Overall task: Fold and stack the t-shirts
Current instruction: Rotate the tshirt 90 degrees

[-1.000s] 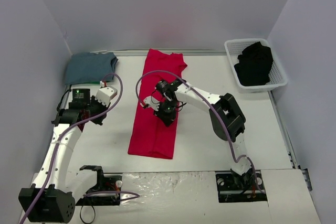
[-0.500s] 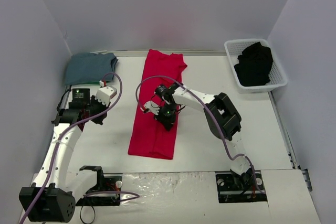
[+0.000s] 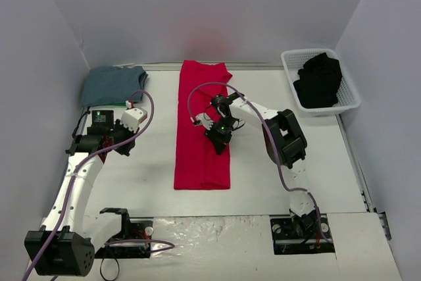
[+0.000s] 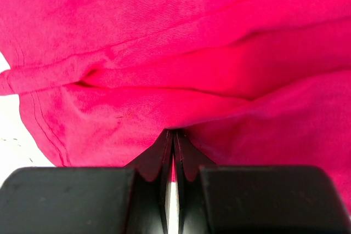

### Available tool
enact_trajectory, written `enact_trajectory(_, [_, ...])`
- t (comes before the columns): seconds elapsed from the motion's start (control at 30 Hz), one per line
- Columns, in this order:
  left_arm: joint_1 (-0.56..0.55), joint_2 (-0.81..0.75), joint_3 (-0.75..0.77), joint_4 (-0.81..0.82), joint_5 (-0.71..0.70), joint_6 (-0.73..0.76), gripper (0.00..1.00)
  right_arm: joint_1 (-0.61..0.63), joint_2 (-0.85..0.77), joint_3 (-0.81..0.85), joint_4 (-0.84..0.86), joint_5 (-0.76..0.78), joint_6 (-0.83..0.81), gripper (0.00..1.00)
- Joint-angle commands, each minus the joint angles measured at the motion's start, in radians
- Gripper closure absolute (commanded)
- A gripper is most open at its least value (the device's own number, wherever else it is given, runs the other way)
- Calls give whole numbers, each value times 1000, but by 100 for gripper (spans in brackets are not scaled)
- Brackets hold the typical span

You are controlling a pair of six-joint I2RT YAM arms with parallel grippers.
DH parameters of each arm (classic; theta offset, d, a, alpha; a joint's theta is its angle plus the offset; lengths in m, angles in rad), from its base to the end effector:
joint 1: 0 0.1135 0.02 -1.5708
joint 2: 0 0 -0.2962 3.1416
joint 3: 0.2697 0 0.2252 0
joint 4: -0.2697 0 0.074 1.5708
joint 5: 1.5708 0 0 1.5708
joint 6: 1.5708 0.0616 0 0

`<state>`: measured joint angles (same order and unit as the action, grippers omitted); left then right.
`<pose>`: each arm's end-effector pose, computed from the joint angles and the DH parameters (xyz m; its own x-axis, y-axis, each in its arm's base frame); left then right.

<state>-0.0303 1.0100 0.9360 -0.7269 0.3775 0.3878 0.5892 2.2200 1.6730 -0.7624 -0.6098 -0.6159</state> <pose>0.1740 -0.0280 0.3139 -0.5567 0.3686 -0.7445 0.5349 0.8447 0.0182 0.3527 0.2782 0.1675 -0.3213 -0.7844 -0.5305 -0.9362 0.1791 0.3023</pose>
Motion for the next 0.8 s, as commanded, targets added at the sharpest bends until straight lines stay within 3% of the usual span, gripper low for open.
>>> enact_trajectory(0.0, [9, -10, 15, 18, 21, -10, 98, -32, 86, -10, 49, 197, -50, 100])
enact_trajectory(0.53, [7, 25, 23, 20, 8, -10, 98, -63, 162, 182, 34, 259, -28, 100])
enact_trajectory(0.77, [7, 15, 20, 18, 9, -7, 98, -63, -20, 59, -5, 232, -30, 100])
